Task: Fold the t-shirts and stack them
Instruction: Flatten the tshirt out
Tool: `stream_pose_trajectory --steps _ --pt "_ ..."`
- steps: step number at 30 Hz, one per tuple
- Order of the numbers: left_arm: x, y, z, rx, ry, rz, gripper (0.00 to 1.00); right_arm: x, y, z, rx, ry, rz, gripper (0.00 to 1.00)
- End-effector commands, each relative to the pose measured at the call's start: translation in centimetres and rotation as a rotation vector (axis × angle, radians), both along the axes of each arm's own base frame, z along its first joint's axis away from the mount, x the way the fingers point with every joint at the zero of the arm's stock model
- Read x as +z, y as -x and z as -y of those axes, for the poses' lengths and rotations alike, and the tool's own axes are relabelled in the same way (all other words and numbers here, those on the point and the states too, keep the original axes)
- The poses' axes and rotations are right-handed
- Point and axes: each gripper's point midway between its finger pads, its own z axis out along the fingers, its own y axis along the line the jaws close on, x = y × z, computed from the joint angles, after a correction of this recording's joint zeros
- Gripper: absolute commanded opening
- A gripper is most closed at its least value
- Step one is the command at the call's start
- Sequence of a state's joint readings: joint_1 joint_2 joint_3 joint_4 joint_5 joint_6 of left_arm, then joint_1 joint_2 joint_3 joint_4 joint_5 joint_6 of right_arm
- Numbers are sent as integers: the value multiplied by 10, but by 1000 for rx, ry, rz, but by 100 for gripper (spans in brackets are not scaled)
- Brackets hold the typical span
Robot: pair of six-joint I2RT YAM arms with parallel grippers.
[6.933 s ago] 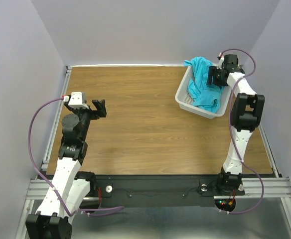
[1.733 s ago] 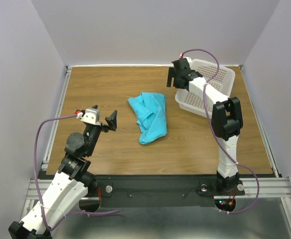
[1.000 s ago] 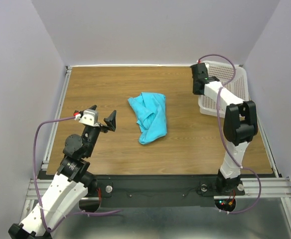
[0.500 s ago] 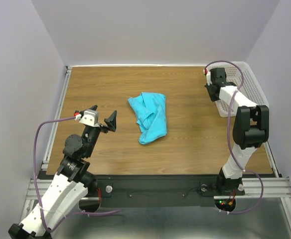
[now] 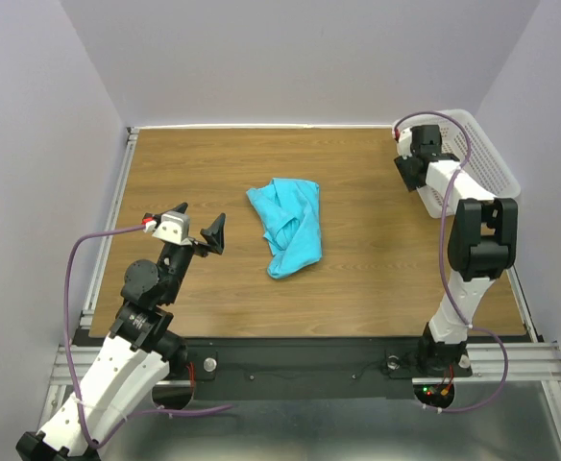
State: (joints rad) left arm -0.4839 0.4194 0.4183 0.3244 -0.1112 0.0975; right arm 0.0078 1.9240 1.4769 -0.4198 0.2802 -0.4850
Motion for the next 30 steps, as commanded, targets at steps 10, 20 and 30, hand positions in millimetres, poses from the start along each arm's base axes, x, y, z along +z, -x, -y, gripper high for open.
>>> stream_pose_trajectory --steps 10,20,30 --pt "10 -4 9 -36 46 13 98 130 -16 -37 106 -196 343 99" --pt "-38 -22 99 -414 0 -336 98 159 133 -204 949 -875 257 99" --pt "-88 -85 147 -403 42 -660 83 109 170 -214 871 -1076 74 94"
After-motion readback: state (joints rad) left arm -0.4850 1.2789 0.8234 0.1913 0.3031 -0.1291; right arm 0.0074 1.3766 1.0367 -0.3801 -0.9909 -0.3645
